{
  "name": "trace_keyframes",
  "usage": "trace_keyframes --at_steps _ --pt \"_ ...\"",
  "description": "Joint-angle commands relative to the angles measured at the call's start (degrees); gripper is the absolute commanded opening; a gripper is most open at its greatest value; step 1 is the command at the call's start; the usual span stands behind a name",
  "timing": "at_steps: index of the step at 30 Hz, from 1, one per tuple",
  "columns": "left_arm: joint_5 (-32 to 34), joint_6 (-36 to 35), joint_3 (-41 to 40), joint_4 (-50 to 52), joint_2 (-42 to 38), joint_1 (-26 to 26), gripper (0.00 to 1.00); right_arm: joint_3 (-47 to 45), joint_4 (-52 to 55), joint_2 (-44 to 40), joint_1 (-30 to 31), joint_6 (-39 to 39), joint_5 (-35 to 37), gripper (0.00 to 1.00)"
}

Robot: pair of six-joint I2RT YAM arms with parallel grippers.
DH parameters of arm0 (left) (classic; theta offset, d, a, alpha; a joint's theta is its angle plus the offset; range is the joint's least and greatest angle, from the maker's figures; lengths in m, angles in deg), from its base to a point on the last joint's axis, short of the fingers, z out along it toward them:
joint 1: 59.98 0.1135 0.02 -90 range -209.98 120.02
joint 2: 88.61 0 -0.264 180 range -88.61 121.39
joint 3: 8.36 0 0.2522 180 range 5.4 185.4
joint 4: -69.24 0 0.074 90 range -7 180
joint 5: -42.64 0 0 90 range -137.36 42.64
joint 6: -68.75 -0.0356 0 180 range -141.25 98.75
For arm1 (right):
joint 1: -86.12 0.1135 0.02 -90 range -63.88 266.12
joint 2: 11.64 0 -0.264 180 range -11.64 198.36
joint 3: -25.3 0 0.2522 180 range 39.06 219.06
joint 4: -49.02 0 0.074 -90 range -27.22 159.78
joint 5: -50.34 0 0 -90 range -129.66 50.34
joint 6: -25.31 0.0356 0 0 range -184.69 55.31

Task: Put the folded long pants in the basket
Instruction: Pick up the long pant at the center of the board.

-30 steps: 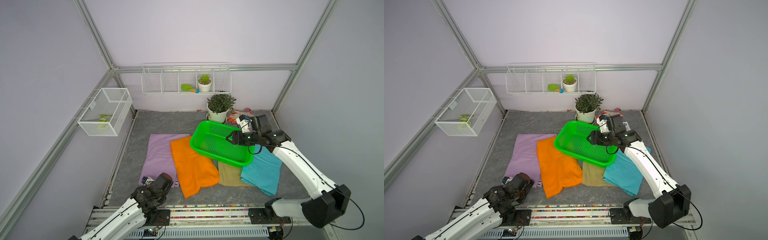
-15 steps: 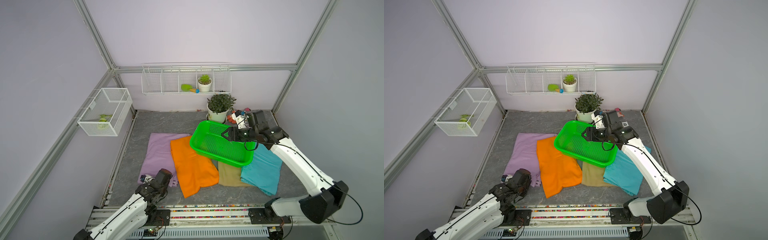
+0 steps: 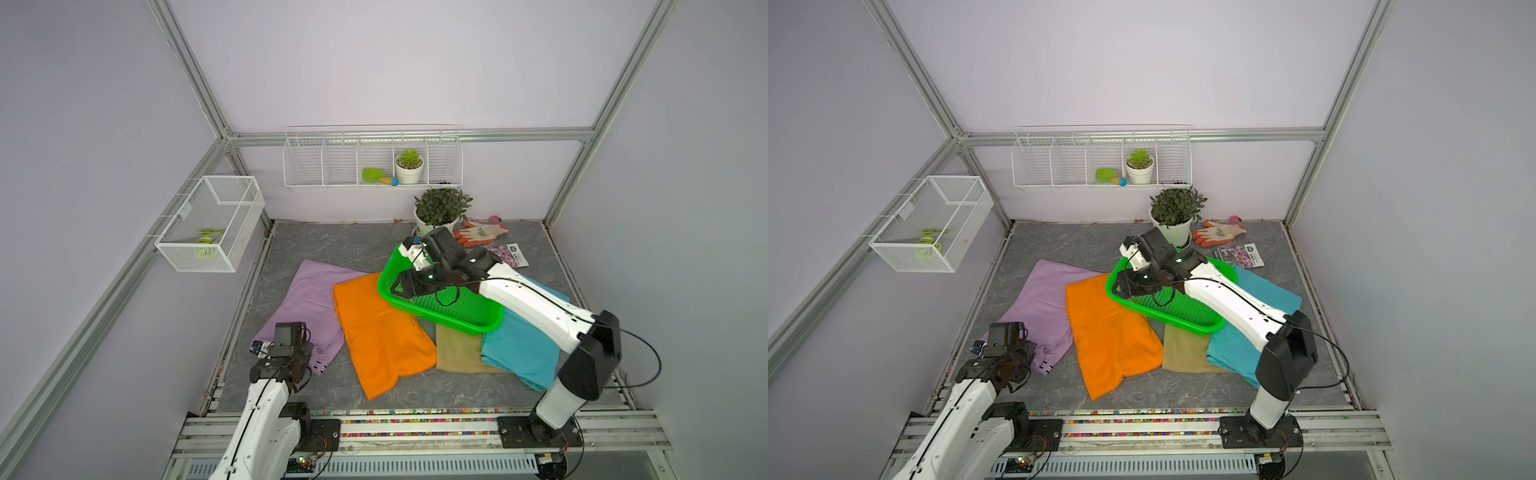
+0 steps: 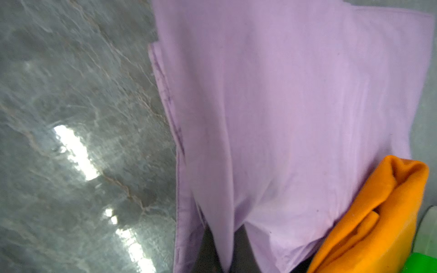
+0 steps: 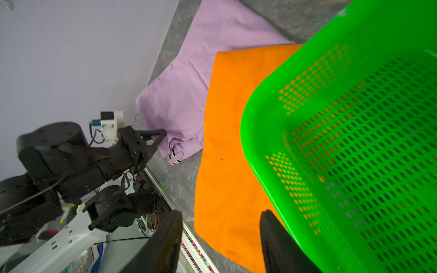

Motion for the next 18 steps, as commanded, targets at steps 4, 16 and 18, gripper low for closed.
trace_keyframes --at_steps 4,16,18 --pt "0.86 -5.58 1.77 -0.22 5.23 4.13 0.00 17.86 4.56 17.32 4.78 -2.90 2.59 0.58" --pt "0.62 -4.16 0.76 0.10 5.64 4.34 0.52 57.11 -5.08 50.12 4.48 -13.06 9.76 0.66" --pt "0.94 -4.12 0.64 0.21 5.65 4.32 0.52 56.11 -12.20 51.29 3.32 -12.50 9.01 0.69"
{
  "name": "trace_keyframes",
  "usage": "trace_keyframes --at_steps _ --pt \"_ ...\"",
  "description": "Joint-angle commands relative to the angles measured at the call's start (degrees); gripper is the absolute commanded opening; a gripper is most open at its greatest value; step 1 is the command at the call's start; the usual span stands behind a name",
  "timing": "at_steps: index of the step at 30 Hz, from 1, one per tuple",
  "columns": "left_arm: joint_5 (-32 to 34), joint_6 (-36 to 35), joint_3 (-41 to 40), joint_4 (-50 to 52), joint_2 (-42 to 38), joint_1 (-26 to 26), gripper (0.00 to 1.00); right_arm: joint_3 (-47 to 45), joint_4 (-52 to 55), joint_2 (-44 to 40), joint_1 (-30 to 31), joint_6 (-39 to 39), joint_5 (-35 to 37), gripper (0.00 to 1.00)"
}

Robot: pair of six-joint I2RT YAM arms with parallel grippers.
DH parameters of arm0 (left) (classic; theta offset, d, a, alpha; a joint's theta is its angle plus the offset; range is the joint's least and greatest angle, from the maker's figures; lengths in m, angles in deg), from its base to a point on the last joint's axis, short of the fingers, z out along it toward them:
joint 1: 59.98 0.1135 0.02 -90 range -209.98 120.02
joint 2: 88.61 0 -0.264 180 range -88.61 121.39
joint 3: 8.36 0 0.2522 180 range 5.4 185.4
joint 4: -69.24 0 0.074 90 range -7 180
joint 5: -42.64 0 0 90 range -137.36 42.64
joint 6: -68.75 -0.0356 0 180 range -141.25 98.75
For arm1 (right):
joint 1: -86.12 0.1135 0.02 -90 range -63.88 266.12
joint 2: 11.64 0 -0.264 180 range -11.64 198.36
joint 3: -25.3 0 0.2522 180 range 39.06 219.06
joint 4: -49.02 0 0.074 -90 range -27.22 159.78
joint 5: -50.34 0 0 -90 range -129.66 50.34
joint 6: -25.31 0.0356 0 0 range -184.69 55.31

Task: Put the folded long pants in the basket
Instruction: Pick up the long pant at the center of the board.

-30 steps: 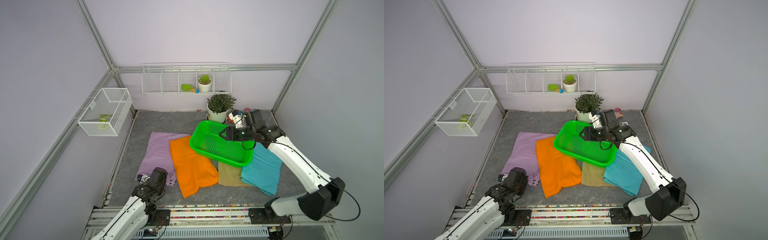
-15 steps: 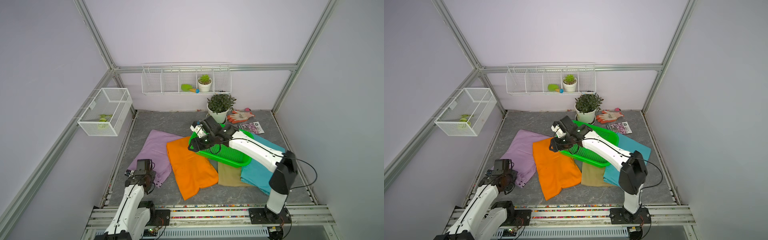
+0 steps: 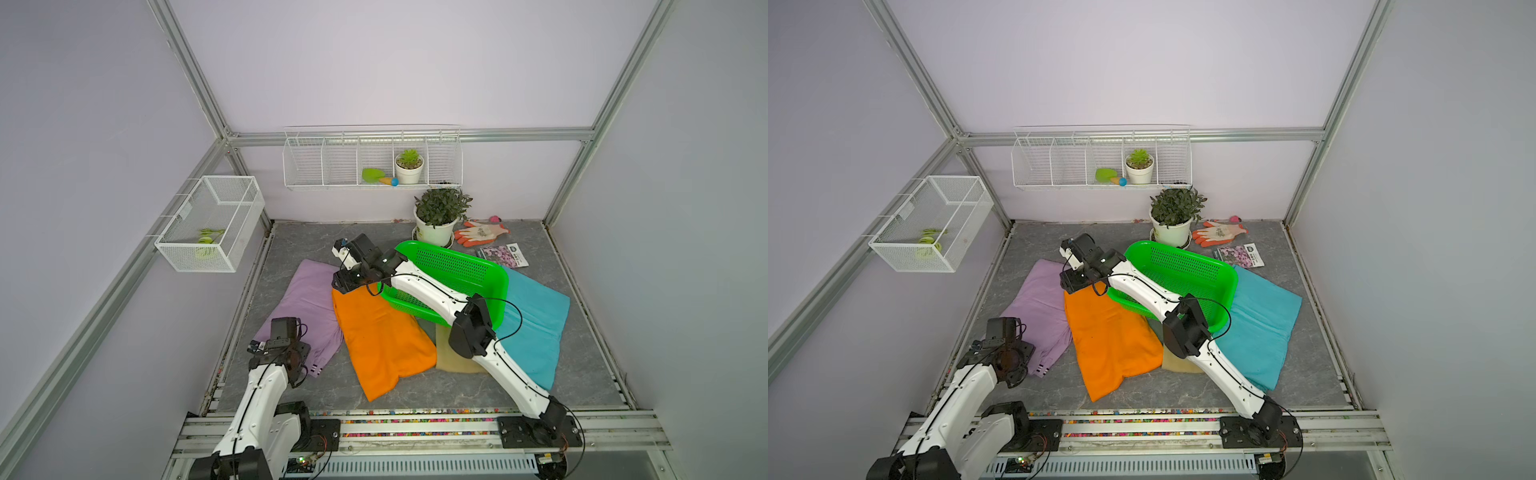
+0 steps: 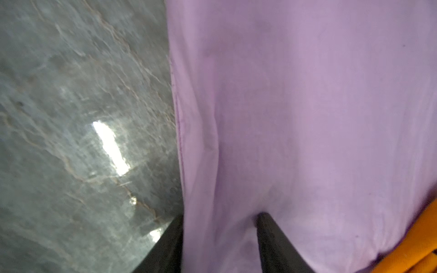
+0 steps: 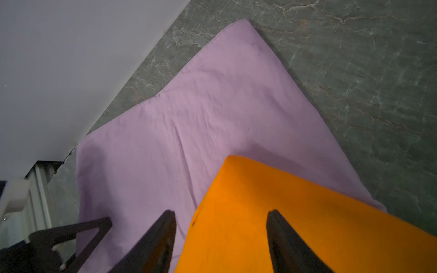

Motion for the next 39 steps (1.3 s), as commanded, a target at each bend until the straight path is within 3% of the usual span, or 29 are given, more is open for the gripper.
trace_keyframes --at_steps 1,7,16,19,24,29,32,39 --pt "0.94 0.07 -0.06 0.46 -0.01 0.34 0.52 -0.81 -15.06 0.98 -2.58 -1.11 1.49 0.72" --pt "0.85 -0.13 -0.68 -0.42 0.05 0.31 0.52 0.36 -19.53 5.69 -5.33 2.80 2.53 0.67" --pt "1.25 0.25 -2.34 -1.38 0.10 0.27 0.56 0.86 7.31 1.83 -6.27 1.60 9.10 0.62" --pt "0.79 0.25 -1.75 -1.18 -0.36 0.32 0.59 -2.20 10.59 -0.97 -6.91 1.97 8.79 0.62" --pt "1.44 0.26 -1.06 -0.10 -1.21 0.33 0.66 -5.58 0.94 -2.01 -7.35 -0.14 -0.73 0.66" --pt "1.12 0.25 -1.22 0.20 -2.46 0.32 0.67 -2.17 -13.06 4.91 -9.67 4.69 -6.24 0.67" --pt "0.64 1.90 -1.83 -0.01 -3.82 0.28 0.67 5.85 -15.25 10.88 -10.68 7.03 -7.76 0.67" --pt "0.82 2.01 -2.03 -0.16 -4.91 0.32 0.67 3.42 -17.17 13.07 -9.84 12.63 -9.11 0.65"
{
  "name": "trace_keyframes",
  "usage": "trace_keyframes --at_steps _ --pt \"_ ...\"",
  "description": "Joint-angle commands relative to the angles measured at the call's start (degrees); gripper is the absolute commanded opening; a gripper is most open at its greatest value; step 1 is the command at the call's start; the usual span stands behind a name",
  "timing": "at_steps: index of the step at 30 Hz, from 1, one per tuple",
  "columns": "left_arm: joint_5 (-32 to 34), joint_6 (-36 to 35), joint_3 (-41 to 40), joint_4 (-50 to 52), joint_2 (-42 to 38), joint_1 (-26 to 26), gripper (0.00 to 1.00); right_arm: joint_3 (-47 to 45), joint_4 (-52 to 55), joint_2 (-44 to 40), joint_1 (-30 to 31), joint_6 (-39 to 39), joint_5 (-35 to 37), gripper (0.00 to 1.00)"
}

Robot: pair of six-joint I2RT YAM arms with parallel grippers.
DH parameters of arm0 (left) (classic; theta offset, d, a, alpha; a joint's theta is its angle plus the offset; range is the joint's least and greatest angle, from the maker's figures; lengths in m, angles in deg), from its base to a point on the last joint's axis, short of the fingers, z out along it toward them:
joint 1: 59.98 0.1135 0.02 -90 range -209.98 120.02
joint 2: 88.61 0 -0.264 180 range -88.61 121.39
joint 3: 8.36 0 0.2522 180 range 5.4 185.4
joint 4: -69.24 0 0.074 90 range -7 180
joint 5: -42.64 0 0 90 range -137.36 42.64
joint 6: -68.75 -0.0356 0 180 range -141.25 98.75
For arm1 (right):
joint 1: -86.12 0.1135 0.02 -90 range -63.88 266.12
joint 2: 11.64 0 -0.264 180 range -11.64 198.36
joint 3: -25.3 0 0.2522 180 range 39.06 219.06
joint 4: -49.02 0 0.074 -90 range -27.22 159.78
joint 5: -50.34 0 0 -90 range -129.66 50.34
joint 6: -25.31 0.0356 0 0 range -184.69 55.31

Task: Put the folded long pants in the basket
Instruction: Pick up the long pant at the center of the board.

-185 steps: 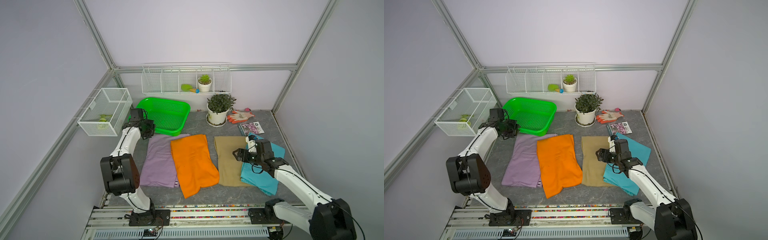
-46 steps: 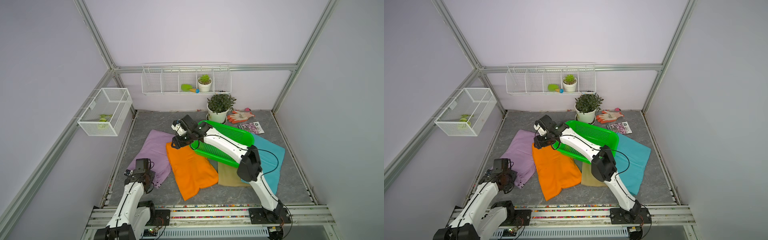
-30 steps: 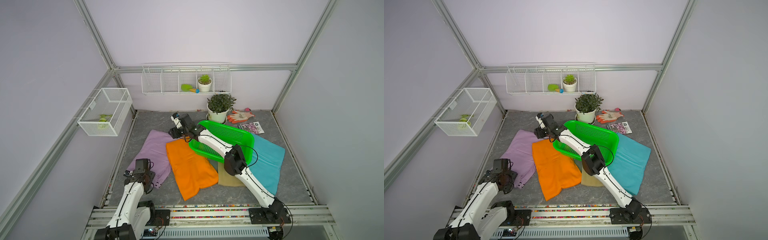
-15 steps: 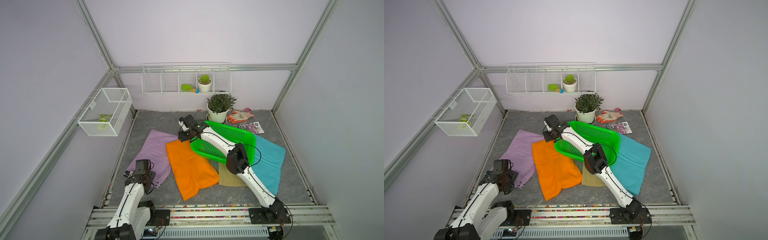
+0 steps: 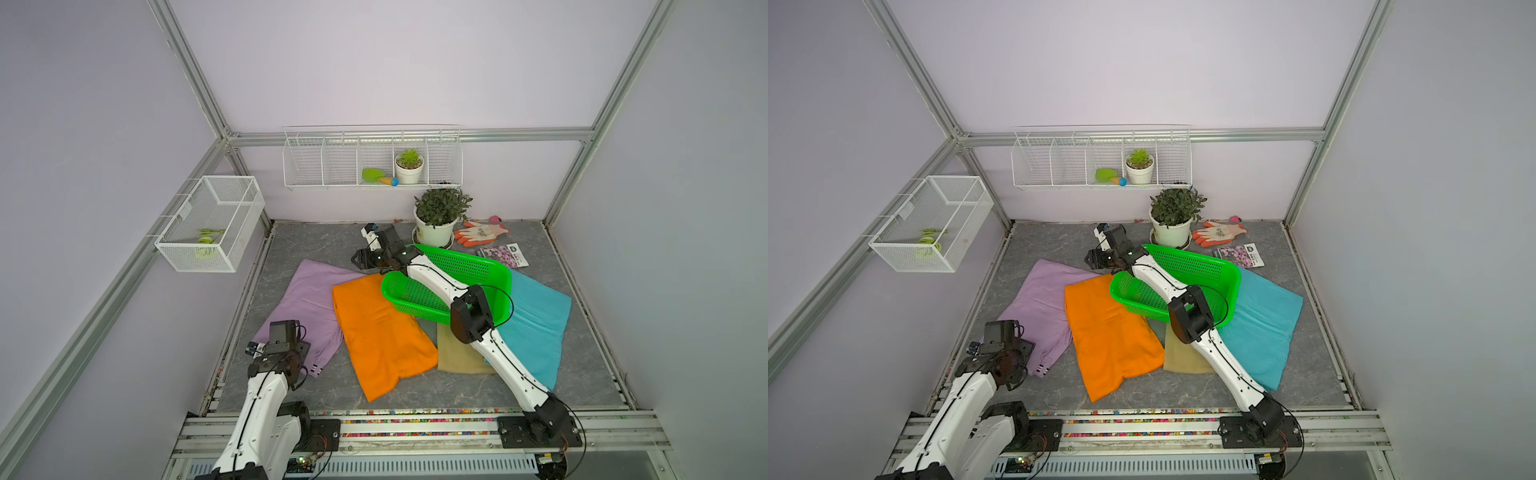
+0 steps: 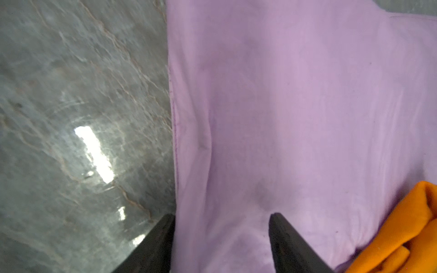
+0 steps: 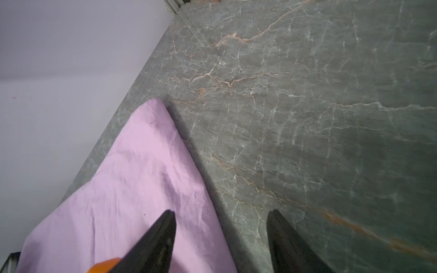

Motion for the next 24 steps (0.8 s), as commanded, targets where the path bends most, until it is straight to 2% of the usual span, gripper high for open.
trace_keyframes --at_steps 1,5,10,15,20,24 --pt "0.61 0.39 -0.63 0.88 -0.32 0.27 0.67 -0.03 2.79 1.80 1.47 1.85 -1.53 0.65" --pt "0.30 0.34 -0.70 0.97 -0.12 0.29 0.67 -2.24 16.76 -0.93 1.89 0.84 1.36 0.61" --pt "0.33 0.32 -0.71 0.63 -0.37 0.30 0.67 -9.02 25.36 -4.27 1.54 -0.45 3.01 0.60" --pt "0.41 0.29 -0.63 0.53 -0.60 0.30 0.67 -9.11 20.89 -3.51 2.31 0.61 0.61 0.60" --pt "-0.33 0.30 -0.84 0.63 -1.14 0.32 0.67 -2.66 17.44 1.82 2.43 8.44 -4.51 0.57" --pt "-0.47 0.28 -0.99 0.53 -1.15 0.31 0.67 -2.82 13.29 2.82 3.97 11.07 -7.95 0.55"
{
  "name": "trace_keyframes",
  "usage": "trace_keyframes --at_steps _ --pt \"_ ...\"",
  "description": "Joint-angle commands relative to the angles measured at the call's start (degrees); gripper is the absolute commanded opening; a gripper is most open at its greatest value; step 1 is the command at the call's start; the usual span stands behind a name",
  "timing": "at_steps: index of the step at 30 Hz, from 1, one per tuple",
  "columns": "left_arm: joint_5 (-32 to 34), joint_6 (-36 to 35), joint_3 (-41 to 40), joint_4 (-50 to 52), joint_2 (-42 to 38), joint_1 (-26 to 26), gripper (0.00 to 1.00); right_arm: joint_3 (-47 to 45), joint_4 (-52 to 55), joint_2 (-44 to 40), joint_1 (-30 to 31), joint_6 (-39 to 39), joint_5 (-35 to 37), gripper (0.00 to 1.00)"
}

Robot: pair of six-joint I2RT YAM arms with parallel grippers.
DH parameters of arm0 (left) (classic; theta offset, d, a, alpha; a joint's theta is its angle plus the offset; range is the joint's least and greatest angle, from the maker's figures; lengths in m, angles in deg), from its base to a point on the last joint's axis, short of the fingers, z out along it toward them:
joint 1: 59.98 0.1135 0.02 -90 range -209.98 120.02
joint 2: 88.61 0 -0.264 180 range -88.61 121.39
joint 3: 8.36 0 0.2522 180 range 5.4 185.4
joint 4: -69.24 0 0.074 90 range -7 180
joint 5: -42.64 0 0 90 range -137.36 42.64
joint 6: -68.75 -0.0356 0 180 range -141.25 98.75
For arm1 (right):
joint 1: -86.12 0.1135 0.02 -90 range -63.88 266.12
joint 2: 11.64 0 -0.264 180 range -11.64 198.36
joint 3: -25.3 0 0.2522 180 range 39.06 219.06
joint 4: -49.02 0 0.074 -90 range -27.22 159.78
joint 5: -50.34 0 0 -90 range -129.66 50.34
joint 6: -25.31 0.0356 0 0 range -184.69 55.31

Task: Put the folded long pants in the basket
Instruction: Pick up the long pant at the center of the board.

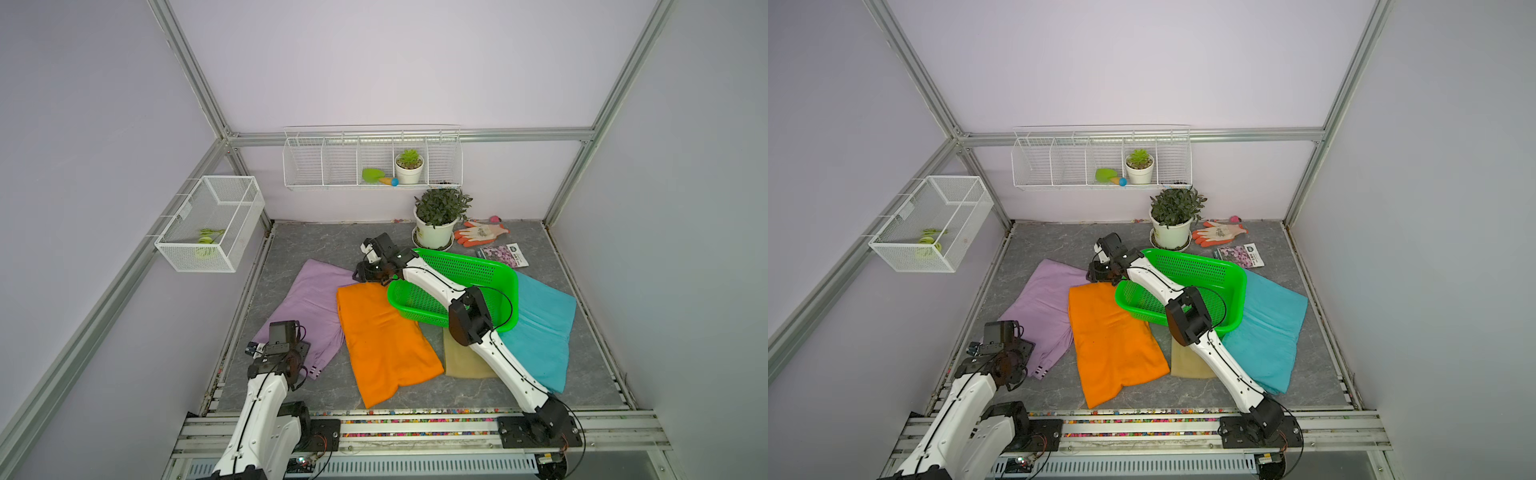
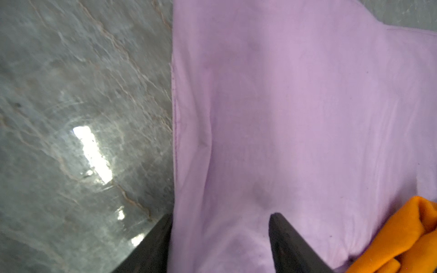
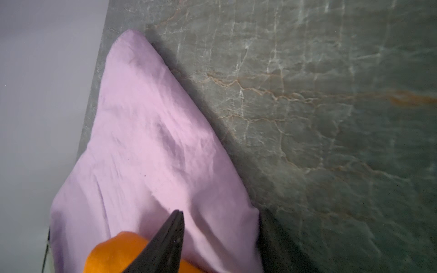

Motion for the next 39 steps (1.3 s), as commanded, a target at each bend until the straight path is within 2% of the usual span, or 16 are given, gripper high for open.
trace_keyframes --at_steps 1,4,8,9,11,14,19,22,25,30,34,39 --pt "-0.22 0.30 -0.76 0.45 -0.50 0.32 0.67 -0.14 0.66 4.55 2.27 4.02 -5.39 0.55" --pt "-0.32 0.21 -0.69 0.36 -0.51 0.32 0.67 0.07 1.84 4.41 2.68 3.96 -5.67 0.54" --pt "-0.37 0.17 -0.87 0.01 -0.36 0.31 0.67 0.02 2.57 4.36 2.71 3.36 -7.20 0.43" --pt "-0.39 0.13 -0.85 0.01 -0.36 0.32 0.67 -0.03 2.59 4.27 2.63 3.37 -7.03 0.38" --pt "-0.46 0.08 -0.85 -0.08 -0.34 0.32 0.67 0.04 1.93 4.25 2.54 3.54 -6.31 0.19" --pt "-0.64 0.04 -0.93 -0.08 -0.32 0.32 0.67 -0.04 -1.81 4.07 2.12 5.17 -6.32 0.00" --pt "-0.20 -0.14 -0.94 -0.32 -0.43 0.32 0.67 0.48 -10.71 2.75 1.85 9.20 -5.39 0.00" --pt "-0.84 -0.31 -0.94 -0.67 -0.24 0.32 0.69 1.48 -14.80 0.88 1.72 8.72 -4.81 0.00" --pt "-2.24 -0.31 -0.93 -1.52 0.32 0.29 0.85 1.12 -14.77 -2.49 1.09 5.66 -1.92 0.00" --pt "-6.90 -5.32 -0.08 -4.10 2.06 0.32 1.00 -6.83 -12.84 -10.06 -1.99 1.28 4.93 0.00" --pt "-11.50 -8.65 0.62 -7.31 4.30 0.29 1.00 -14.26 -15.10 -14.09 -6.42 3.41 8.16 0.00" --pt "-14.52 -10.22 1.66 -9.59 8.33 0.32 1.00 -15.17 -14.65 -14.52 -10.06 3.71 6.66 0.00"
